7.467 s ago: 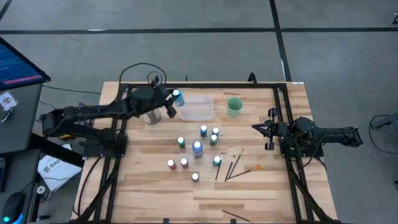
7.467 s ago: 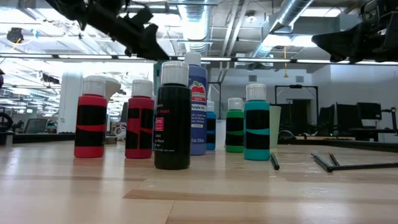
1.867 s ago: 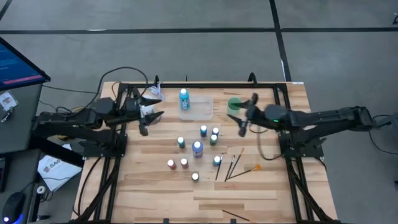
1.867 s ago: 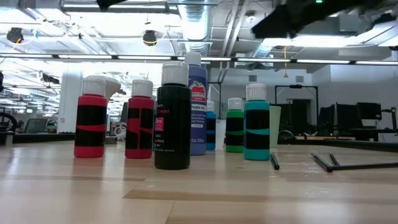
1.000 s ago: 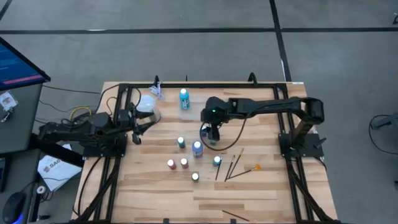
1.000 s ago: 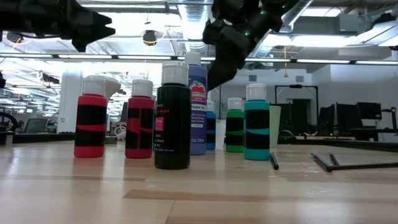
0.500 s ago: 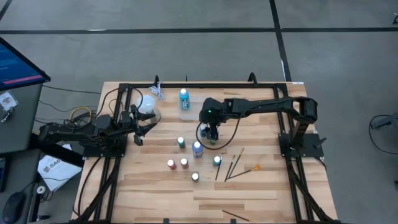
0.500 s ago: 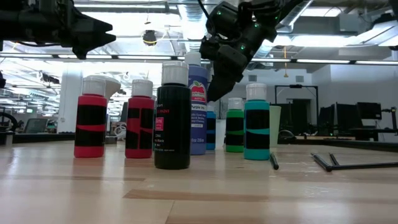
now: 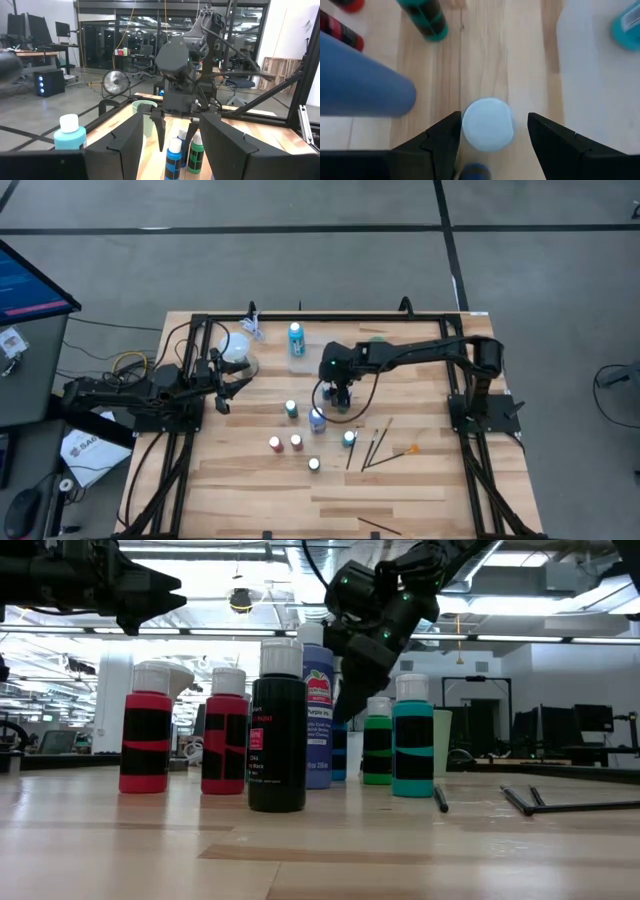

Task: Pick & Place Paint Supplies
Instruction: Put the small blue paint bottle into the bin

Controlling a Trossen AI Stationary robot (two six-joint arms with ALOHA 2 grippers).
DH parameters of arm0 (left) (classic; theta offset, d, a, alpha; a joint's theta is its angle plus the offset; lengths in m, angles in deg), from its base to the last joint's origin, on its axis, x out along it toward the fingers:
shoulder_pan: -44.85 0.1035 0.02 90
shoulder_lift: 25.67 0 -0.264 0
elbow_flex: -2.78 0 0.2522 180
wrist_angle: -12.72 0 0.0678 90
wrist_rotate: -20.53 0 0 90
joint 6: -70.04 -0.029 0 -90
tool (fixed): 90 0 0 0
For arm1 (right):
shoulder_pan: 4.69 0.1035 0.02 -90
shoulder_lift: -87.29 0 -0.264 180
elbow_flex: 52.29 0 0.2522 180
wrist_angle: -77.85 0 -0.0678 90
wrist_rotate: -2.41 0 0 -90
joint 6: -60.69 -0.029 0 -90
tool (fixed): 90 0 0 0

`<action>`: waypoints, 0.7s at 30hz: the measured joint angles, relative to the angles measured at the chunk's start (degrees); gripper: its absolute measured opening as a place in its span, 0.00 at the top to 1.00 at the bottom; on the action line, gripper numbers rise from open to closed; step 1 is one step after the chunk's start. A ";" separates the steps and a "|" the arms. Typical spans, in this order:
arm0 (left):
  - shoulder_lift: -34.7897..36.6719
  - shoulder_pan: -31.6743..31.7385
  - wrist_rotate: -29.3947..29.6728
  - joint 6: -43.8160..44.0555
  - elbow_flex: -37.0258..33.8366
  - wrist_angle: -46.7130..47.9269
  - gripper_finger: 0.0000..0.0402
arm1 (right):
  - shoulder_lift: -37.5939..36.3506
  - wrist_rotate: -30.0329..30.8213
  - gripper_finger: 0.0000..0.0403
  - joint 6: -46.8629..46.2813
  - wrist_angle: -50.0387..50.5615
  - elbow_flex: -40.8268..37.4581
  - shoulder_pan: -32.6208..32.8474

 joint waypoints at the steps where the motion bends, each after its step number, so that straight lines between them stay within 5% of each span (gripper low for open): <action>1: 0.00 0.00 0.00 0.00 0.00 0.02 0.56 | 0.00 0.00 0.45 0.00 0.09 0.00 0.00; 15: -0.02 0.00 0.00 0.40 0.00 -0.04 0.56 | -0.94 0.00 0.58 0.31 -1.43 0.02 0.38; 21: -0.02 0.00 0.00 0.40 0.00 -0.07 0.56 | -0.94 -0.02 0.73 0.49 -1.61 0.02 0.74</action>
